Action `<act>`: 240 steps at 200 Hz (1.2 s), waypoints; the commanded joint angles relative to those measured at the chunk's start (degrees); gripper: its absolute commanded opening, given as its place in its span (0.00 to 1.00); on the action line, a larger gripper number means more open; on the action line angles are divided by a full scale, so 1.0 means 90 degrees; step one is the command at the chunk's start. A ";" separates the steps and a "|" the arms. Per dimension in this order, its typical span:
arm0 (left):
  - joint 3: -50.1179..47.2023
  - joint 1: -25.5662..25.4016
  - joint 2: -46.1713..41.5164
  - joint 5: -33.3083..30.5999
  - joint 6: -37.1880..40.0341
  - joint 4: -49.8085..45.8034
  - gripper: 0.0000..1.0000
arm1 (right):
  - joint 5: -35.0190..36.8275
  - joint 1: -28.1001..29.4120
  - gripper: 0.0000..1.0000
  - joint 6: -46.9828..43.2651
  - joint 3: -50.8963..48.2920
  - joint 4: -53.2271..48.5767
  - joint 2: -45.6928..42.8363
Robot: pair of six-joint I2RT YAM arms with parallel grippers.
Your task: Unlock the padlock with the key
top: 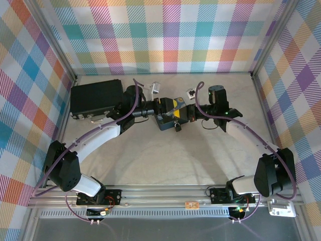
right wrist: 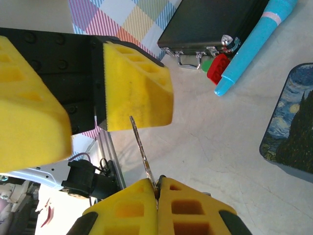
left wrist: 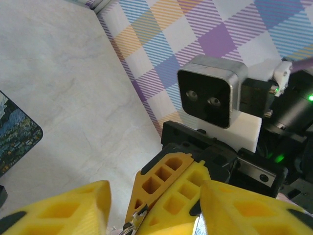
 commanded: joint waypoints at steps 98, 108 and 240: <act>0.0072 -0.0059 0.0076 -0.0020 0.0115 0.0157 0.00 | -0.0229 -0.0015 0.07 0.0583 -0.0009 0.0489 0.0051; 0.0058 -0.0069 0.0057 -0.0114 0.0133 0.0124 0.00 | -0.0145 -0.0069 0.18 0.0660 -0.0090 0.0582 -0.0057; -0.0134 -0.0141 -0.0049 -0.0133 -0.0218 0.0534 0.00 | -0.0085 -0.0246 0.40 0.2992 -0.1737 0.5032 -0.0228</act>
